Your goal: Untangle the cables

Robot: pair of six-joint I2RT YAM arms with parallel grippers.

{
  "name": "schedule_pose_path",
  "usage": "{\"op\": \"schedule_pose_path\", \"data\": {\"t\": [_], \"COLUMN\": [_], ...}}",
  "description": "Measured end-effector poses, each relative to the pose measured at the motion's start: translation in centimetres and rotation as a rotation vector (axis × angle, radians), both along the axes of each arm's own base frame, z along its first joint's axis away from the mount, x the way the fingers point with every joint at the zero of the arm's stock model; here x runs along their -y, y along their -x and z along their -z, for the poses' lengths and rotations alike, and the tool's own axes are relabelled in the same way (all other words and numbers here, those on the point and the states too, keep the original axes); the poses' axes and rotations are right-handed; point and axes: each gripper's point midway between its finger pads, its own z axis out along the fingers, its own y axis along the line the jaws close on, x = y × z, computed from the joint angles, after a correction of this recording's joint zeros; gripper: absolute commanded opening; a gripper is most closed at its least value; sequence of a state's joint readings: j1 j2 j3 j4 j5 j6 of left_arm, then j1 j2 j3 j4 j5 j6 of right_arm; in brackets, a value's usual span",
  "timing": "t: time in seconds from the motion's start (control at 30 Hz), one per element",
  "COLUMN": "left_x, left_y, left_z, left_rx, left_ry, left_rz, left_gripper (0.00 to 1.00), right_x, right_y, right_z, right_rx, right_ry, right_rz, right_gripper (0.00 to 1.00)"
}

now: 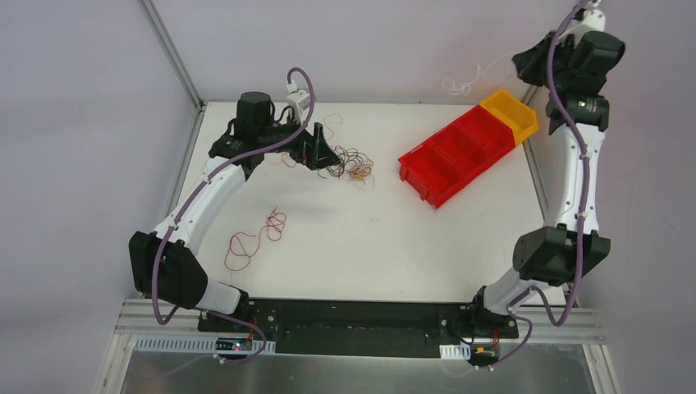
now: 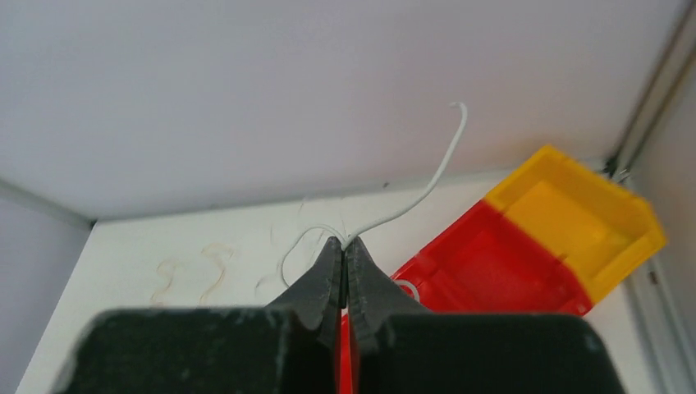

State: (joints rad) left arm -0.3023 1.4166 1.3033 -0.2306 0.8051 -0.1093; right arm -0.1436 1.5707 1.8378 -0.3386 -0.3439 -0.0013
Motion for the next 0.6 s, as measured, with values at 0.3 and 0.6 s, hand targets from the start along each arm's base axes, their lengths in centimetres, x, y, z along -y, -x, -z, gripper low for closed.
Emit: {"op": "schedule_pose_path", "data": {"t": [0.3, 0.6], "left_x": [-0.3, -2.0], "left_y": [-2.6, -4.9], "left_z": [2.5, 5.8], "left_rx": [-0.093, -0.184], "left_ry": [-0.057, -0.136], "left_rz": [-0.089, -0.191], "left_gripper": [0.99, 0.99], "right_x": [10.7, 15.3], "right_y": [-9.1, -14.8], "right_z": [-0.1, 9.8], "right_rx": [0.063, -0.049], "right_ry": [0.027, 0.066], "right_rz": [0.171, 0.235], "right_gripper": [0.00, 0.00]}}
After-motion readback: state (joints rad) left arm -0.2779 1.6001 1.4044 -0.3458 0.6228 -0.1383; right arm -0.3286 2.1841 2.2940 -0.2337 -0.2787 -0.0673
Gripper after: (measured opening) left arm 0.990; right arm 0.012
